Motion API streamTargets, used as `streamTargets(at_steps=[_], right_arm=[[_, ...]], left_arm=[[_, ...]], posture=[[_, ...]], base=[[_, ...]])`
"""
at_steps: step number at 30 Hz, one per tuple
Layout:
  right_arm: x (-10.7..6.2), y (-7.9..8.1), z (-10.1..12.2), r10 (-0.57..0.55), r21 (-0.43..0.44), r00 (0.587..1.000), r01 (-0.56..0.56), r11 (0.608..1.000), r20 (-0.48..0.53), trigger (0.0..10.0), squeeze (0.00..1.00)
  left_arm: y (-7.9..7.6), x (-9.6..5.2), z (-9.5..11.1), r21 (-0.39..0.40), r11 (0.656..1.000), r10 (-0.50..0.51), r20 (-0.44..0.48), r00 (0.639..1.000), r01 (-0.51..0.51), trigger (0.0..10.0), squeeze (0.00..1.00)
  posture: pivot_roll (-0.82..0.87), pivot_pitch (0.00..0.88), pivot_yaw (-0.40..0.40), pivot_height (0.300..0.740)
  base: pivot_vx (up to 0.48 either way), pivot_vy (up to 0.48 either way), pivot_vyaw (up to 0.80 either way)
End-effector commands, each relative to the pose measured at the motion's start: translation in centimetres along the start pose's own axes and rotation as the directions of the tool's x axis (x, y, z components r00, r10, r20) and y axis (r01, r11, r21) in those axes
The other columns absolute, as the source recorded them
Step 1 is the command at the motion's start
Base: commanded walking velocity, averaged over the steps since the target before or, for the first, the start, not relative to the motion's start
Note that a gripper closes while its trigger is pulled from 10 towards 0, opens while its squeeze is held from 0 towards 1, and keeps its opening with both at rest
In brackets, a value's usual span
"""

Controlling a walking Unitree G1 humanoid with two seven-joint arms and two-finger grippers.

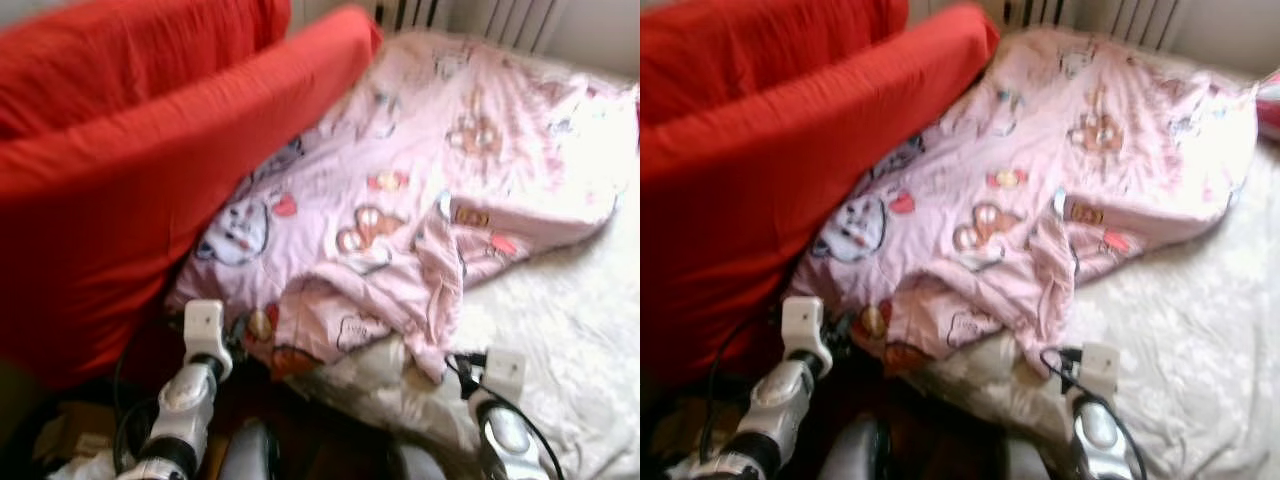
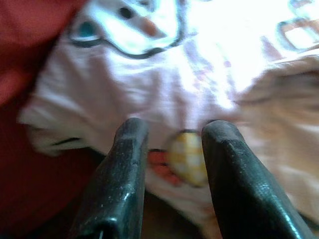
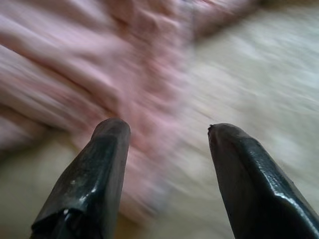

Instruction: Clean up the room

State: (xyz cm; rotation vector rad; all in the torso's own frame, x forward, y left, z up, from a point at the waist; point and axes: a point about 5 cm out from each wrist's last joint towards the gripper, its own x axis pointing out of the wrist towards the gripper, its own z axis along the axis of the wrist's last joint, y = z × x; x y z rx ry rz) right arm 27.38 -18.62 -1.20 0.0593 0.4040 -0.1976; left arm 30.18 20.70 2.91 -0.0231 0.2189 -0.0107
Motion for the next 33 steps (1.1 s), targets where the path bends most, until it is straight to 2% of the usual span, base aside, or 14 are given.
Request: streamTargets(at_steps=[1,14,18,29,30,31,32,33], right_arm=[[-0.5,-1.1,-1.2,-0.030,-0.006,0.999,0.030,1.000,-0.043,10.0,0.00],[-0.4,-0.6,-1.2,0.037,-0.046,0.998,-0.039,0.998,-0.053,10.0,0.00],[-0.4,-0.6,-1.3,0.044,-0.031,0.997,-0.047,0.998,-0.069,10.0,0.00],[0.3,1.0,-0.5,0.115,-0.038,0.989,-0.119,0.992,-0.097,10.0,0.00],[0.4,1.2,-0.2,0.121,-0.041,0.988,-0.125,0.991,-0.092,10.0,0.89],[0.4,1.3,-0.1,0.124,-0.043,0.988,-0.128,0.991,-0.089,10.0,0.89],[0.7,1.7,0.4,0.135,-0.045,0.988,-0.139,0.989,-0.077,10.0,1.00],[0.8,1.8,0.7,0.136,-0.048,0.988,-0.140,0.989,-0.074,10.0,1.00]], left_arm=[[-0.4,0.0,-0.2,-0.019,1.000,-0.005,-0.006,1.000,0.005,10.0,0.00],[-1.1,0.2,-0.1,-0.025,0.999,-0.026,0.002,1.000,0.026,10.0,0.00],[-1.3,0.2,0.0,-0.026,0.999,-0.033,0.007,0.999,0.033,10.0,0.00],[-1.9,0.6,0.9,-0.021,0.998,-0.061,0.043,0.997,0.062,10.0,0.00],[-1.9,0.5,1.0,-0.019,0.998,-0.064,0.051,0.997,0.065,10.0,0.00],[-1.8,0.5,1.1,-0.017,0.998,-0.066,0.056,0.996,0.067,10.0,0.00],[-1.6,0.5,1.4,-0.013,0.998,-0.067,0.068,0.995,0.069,10.0,0.00],[-1.6,0.5,1.6,-0.010,0.997,-0.070,0.075,0.995,0.071,10.0,0.00]], posture=[[-0.05,0.197,0.020,0.637],[-0.06,0.180,0.018,0.637],[-0.06,0.173,0.018,0.637],[-0.02,0.195,0.041,0.637],[-0.01,0.212,0.048,0.637],[-0.01,0.212,0.048,0.637],[0.00,0.237,0.058,0.637],[0.01,0.256,0.067,0.637]], base=[[0.000,0.000,0.00],[0.000,0.000,0.00],[0.000,0.000,0.00],[0.000,0.000,0.00],[0.000,0.000,0.00],[0.000,0.000,0.00],[0.000,0.000,0.00],[0.000,0.000,0.00]])
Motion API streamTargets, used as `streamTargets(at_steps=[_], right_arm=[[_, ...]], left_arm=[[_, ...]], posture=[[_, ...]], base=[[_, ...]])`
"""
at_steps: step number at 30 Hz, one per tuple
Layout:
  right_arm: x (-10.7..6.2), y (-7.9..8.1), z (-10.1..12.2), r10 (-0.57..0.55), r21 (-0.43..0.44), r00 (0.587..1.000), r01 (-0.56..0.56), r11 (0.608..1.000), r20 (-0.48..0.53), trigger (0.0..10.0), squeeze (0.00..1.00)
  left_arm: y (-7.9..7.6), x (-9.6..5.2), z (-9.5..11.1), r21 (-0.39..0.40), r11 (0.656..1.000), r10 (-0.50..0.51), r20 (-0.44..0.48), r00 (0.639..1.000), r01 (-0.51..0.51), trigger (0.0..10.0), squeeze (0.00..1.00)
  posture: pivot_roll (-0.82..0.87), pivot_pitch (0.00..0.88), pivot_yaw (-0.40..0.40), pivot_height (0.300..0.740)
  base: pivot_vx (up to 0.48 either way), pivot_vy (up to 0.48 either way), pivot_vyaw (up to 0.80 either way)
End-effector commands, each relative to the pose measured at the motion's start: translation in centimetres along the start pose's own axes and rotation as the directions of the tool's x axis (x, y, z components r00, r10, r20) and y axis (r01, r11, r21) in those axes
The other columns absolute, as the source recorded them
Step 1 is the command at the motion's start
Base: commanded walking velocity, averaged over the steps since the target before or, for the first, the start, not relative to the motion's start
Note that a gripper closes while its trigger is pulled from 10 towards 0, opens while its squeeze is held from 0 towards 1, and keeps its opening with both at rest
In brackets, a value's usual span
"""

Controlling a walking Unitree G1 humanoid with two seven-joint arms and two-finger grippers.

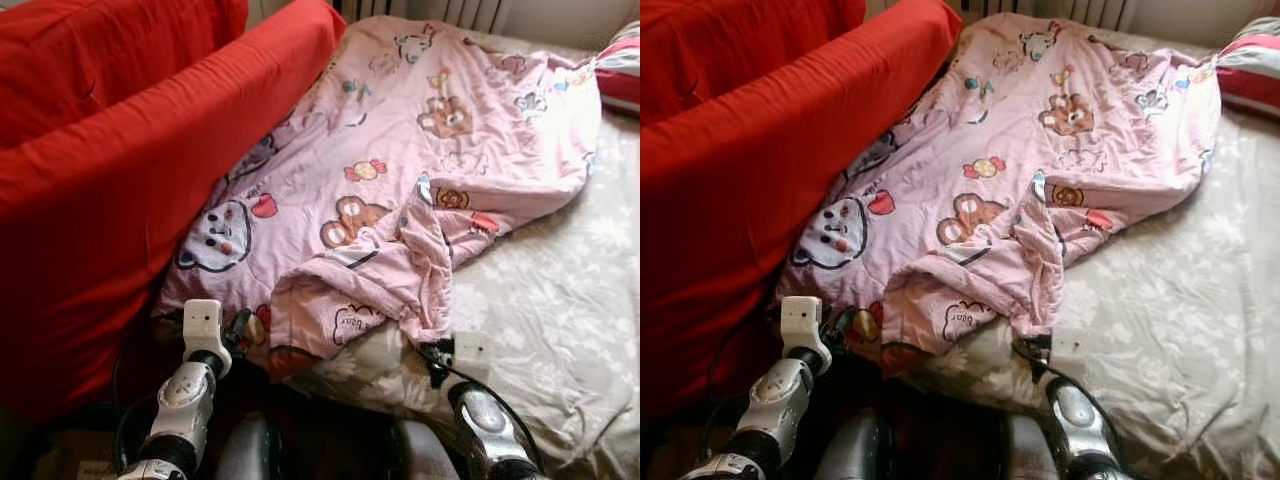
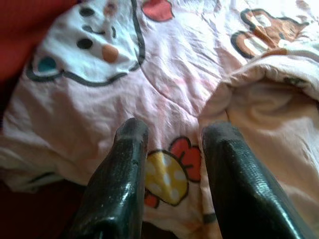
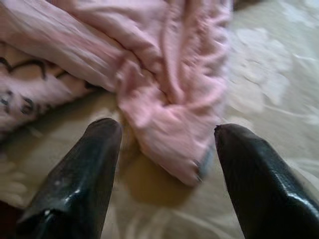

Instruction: Clean up the room

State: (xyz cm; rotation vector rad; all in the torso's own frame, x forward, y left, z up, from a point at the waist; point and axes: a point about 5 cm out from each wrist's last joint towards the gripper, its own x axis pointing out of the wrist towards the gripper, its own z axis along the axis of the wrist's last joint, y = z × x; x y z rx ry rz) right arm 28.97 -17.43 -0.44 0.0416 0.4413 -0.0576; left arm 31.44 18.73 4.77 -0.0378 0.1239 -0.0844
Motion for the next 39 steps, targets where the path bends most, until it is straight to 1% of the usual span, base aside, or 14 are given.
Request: streamTargets(at_steps=[1,4,7,8,10,11,22,25,27,31,32,33,35,39], right_arm=[[0.0,0.4,-0.4,0.008,-0.005,0.999,-0.008,1.000,-0.031,10.0,1.00],[0.1,0.4,-0.1,0.000,-0.007,1.000,0.000,1.000,-0.027,10.0,1.00],[0.4,0.5,0.4,0.000,-0.035,1.000,-0.001,0.999,-0.021,10.0,1.00],[0.5,0.4,0.8,-0.010,-0.044,1.000,0.010,0.999,-0.007,10.0,0.39],[0.6,0.3,1.1,-0.022,-0.053,1.000,0.022,0.998,0.006,10.0,0.39],[0.7,0.1,1.3,-0.033,-0.059,0.999,0.033,0.998,0.008,10.0,0.00],[1.1,-1.6,3.1,-0.107,-0.066,0.994,0.109,0.992,0.037,10.0,0.00],[1.1,-2.0,3.0,-0.121,-0.055,0.992,0.122,0.991,0.031,10.0,0.00],[1.1,-2.2,2.8,-0.134,-0.011,0.991,0.134,0.991,0.012,10.0,0.00],[1.0,-2.4,2.2,-0.144,-0.034,0.989,0.143,0.989,-0.023,10.0,0.00],[0.9,-2.6,2.2,-0.153,-0.030,0.988,0.153,0.988,-0.025,0.2,0.00],[0.9,-2.6,2.2,-0.160,-0.023,0.987,0.160,0.987,-0.025,0.0,0.00],[0.9,-3.0,2.3,-0.181,0.035,0.983,0.182,0.983,-0.028,0.0,0.00],[1.0,-3.2,2.5,-0.191,0.034,0.981,0.191,0.981,-0.027,0.0,0.00]], left_arm=[[0.4,-0.4,-0.3,-0.005,1.000,0.004,-0.014,1.000,-0.004,10.0,0.00],[0.4,-0.6,-0.1,0.005,1.000,-0.008,-0.001,1.000,0.008,10.0,0.00],[0.6,-0.7,0.2,0.012,1.000,-0.016,0.007,1.000,0.016,10.0,0.00],[0.7,-0.9,0.3,0.016,1.000,-0.018,0.015,1.000,0.018,10.0,0.00],[0.9,-1.1,0.5,0.018,1.000,-0.019,0.019,1.000,0.019,10.0,0.00],[0.9,-1.2,0.5,0.017,1.000,-0.019,0.021,1.000,0.018,10.0,0.00],[0.9,-2.4,0.9,0.017,1.000,-0.023,0.018,1.000,0.022,10.0,0.00],[0.8,-2.7,0.8,0.018,0.999,-0.027,0.011,1.000,0.027,10.0,0.00],[0.7,-2.7,0.8,0.019,0.999,-0.029,0.006,1.000,0.029,10.0,0.00],[0.7,-3.0,1.0,0.019,1.000,-0.025,-0.005,1.000,0.025,10.0,0.00],[0.8,-3.1,1.0,0.018,1.000,-0.023,-0.009,1.000,0.023,10.0,0.00],[0.8,-3.2,1.0,0.017,1.000,-0.022,-0.011,1.000,0.022,10.0,0.00],[0.9,-3.4,0.9,0.019,1.000,-0.018,-0.018,1.000,0.019,10.0,0.00],[1.0,-3.4,0.8,0.020,1.000,-0.016,-0.025,1.000,0.016,10.0,0.00]], posture=[[0.01,0.256,0.067,0.637],[0.02,0.283,0.080,0.637],[0.04,0.318,0.093,0.637],[0.05,0.340,0.100,0.637],[0.06,0.343,0.102,0.637],[0.07,0.359,0.108,0.637],[0.10,0.417,0.121,0.637],[0.10,0.432,0.125,0.637],[0.11,0.437,0.126,0.637],[0.11,0.442,0.126,0.637],[0.11,0.443,0.126,0.637],[0.12,0.444,0.128,0.637],[0.12,0.444,0.129,0.637],[0.12,0.437,0.129,0.637]], base=[[0.000,0.000,0.00],[0.000,0.000,0.00],[0.000,0.000,0.00],[0.000,0.000,0.00],[0.000,0.000,0.00],[0.000,0.000,0.00],[0.000,0.000,0.00],[0.000,0.000,0.00],[0.000,0.000,0.00],[0.000,0.000,0.00],[0.000,0.000,0.00],[0.000,0.000,0.00],[0.000,0.000,0.00],[0.000,0.000,0.00]])
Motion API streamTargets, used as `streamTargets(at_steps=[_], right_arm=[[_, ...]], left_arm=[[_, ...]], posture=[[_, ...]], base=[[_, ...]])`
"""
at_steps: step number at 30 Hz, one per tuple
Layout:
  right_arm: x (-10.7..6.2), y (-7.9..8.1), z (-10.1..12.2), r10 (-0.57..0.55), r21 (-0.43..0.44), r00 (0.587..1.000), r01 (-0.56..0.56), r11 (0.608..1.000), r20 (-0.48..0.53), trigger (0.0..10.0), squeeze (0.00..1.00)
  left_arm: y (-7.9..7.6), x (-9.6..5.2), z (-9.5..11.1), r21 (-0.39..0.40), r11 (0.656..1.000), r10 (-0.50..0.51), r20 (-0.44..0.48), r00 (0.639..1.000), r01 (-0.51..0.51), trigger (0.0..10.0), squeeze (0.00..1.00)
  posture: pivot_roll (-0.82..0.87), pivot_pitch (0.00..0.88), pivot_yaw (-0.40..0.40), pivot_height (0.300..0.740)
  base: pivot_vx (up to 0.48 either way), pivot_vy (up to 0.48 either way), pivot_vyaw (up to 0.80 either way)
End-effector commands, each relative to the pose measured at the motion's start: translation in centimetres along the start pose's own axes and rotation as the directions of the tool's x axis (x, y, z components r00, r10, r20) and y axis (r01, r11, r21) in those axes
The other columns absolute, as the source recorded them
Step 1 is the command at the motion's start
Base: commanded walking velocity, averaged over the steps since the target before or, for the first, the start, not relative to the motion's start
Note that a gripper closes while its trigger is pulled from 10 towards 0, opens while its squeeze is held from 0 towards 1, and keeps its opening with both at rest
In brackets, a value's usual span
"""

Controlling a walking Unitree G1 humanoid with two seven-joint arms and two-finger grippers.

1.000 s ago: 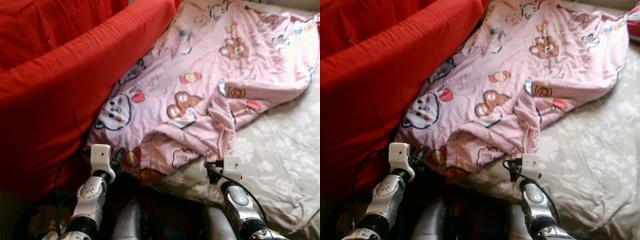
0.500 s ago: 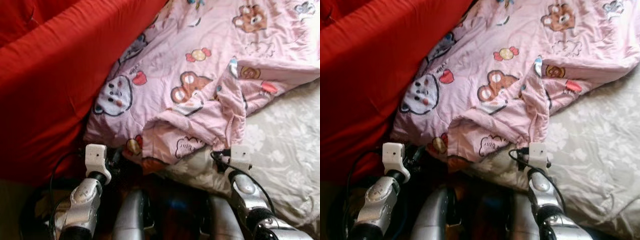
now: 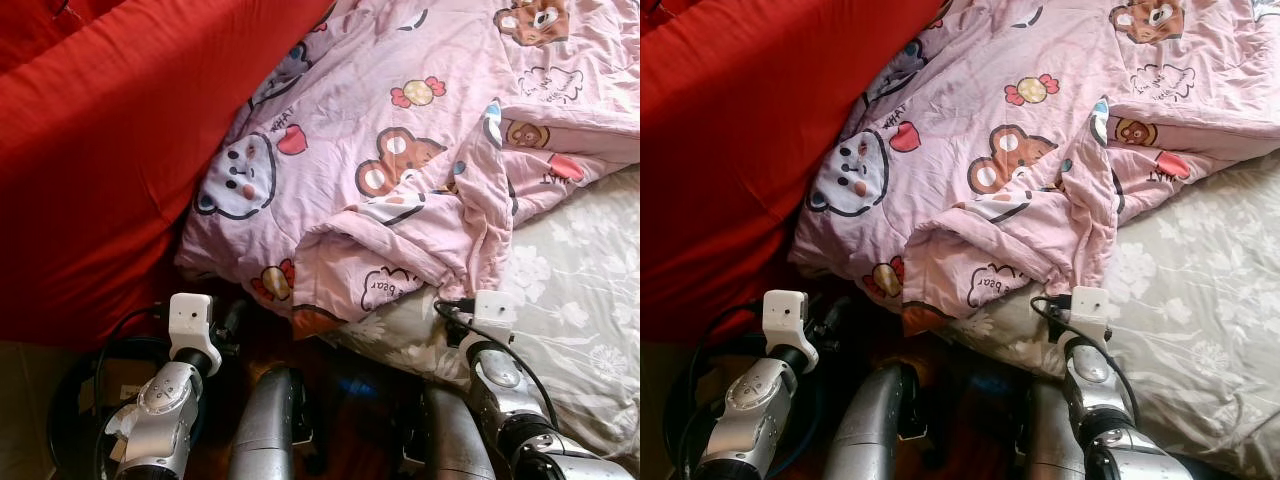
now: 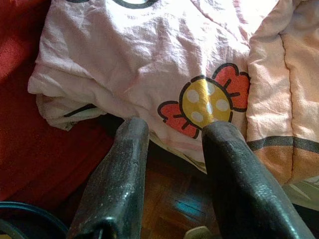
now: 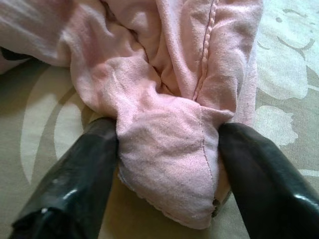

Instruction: Clean up the room

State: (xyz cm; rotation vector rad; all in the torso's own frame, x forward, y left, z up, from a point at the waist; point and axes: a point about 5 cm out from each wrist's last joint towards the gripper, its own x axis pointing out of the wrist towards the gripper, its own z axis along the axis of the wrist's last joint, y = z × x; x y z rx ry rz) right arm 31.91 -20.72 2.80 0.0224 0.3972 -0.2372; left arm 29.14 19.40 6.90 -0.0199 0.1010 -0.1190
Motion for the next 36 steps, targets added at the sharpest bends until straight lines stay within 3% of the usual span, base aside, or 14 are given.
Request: streamTargets(at_steps=[1,25,36], right_arm=[[-0.4,-0.4,-1.7,-0.021,0.001,0.998,0.021,1.000,-0.065,0.0,0.00],[-0.4,0.1,-1.1,-0.009,-0.018,1.000,0.008,1.000,-0.024,0.0,0.00],[0.0,-0.1,0.6,-0.044,0.001,0.997,0.044,0.999,0.062,0.0,0.00]], left_arm=[[0.6,-0.8,-1.1,0.000,1.000,0.018,-0.053,0.998,-0.018,10.0,0.00],[0.1,-0.4,-1.6,-0.009,1.000,0.006,-0.089,0.996,-0.007,10.0,0.00],[-0.6,1.8,-1.4,-0.035,0.999,0.000,-0.088,0.996,-0.003,10.0,0.00]], posture=[[0.12,0.434,0.129,0.637],[0.11,0.419,0.123,0.637],[0.03,0.318,0.096,0.637]], base=[[0.000,0.000,0.00],[0.000,0.000,0.00],[0.000,0.000,0.00]])
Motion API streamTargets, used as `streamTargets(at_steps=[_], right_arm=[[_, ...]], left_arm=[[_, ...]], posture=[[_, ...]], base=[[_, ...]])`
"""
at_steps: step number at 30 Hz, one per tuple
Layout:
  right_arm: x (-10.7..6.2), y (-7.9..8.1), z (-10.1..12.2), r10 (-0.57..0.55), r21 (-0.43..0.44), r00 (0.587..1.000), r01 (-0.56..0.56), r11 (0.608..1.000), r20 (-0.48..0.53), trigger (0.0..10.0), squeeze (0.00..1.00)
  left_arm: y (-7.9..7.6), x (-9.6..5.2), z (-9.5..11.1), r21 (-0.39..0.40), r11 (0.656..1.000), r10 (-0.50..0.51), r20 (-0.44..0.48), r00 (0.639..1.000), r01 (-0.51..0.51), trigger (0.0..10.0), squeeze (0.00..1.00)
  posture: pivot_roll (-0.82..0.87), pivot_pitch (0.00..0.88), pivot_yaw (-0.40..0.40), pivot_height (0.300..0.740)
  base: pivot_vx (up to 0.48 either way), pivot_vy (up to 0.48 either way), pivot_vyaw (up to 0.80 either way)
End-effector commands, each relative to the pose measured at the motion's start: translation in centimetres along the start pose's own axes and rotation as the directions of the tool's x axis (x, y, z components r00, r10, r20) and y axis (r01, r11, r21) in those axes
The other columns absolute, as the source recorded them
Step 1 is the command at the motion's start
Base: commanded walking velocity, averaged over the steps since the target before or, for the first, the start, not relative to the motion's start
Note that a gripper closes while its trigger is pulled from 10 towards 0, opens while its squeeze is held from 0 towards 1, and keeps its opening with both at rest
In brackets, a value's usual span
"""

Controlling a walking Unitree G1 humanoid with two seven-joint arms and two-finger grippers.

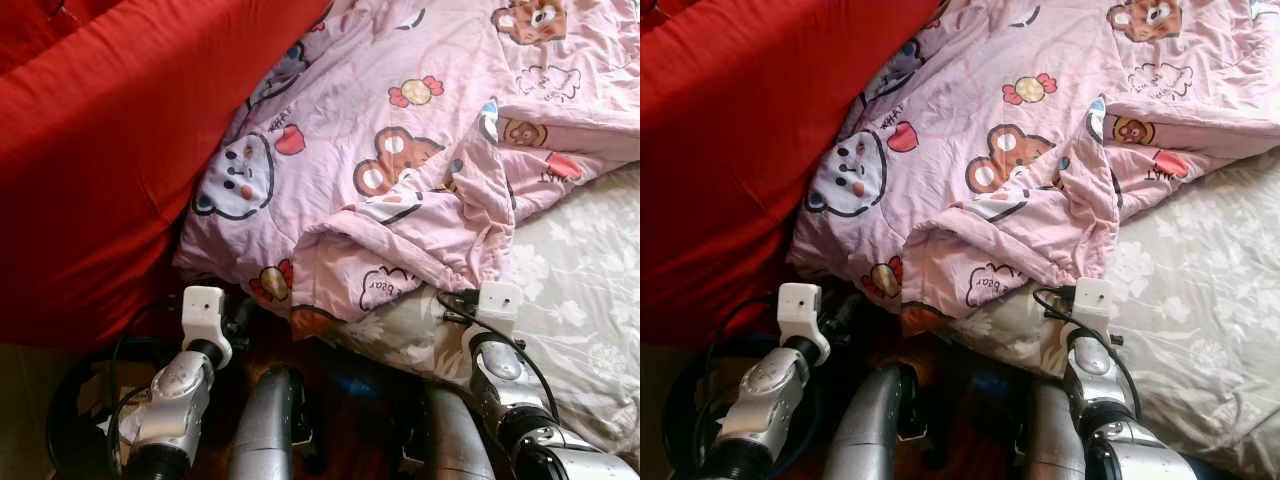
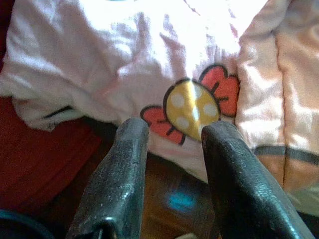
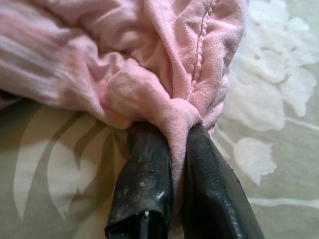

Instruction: Clean up the room

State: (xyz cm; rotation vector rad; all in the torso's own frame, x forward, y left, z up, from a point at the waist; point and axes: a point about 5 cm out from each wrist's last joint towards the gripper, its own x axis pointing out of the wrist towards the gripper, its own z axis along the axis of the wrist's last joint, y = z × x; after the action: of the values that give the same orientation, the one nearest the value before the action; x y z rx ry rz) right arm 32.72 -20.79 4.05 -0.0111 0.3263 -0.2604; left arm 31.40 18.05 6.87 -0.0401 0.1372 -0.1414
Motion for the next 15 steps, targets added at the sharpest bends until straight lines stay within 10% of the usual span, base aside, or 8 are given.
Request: streamTargets(at_steps=[1,8,15], right_arm=[[-0.4,-0.5,-0.8,-0.031,0.029,1.000,0.031,0.999,-0.001,0.0,0.00],[-0.9,-3.0,-1.3,-0.109,0.038,0.993,0.108,0.993,0.044,0.0,0.00],[-3.9,-9.1,-5.3,-0.297,-0.037,0.955,0.297,0.954,0.005,0.0,0.00]], left_arm=[[0.4,-0.2,-1.5,-0.015,1.000,0.024,-0.054,0.998,-0.025,10.0,0.00],[0.4,0.8,-1.3,-0.020,0.999,0.032,-0.056,0.998,-0.033,10.0,0.00],[0.6,1.4,-1.3,-0.020,0.999,0.039,-0.060,0.997,-0.040,10.0,0.00]], posture=[[0.03,0.312,0.095,0.637],[-0.02,0.231,0.074,0.637],[-0.08,0.179,0.055,0.637]], base=[[0.000,0.000,0.00],[0.000,0.000,0.00],[0.000,0.000,0.00]])
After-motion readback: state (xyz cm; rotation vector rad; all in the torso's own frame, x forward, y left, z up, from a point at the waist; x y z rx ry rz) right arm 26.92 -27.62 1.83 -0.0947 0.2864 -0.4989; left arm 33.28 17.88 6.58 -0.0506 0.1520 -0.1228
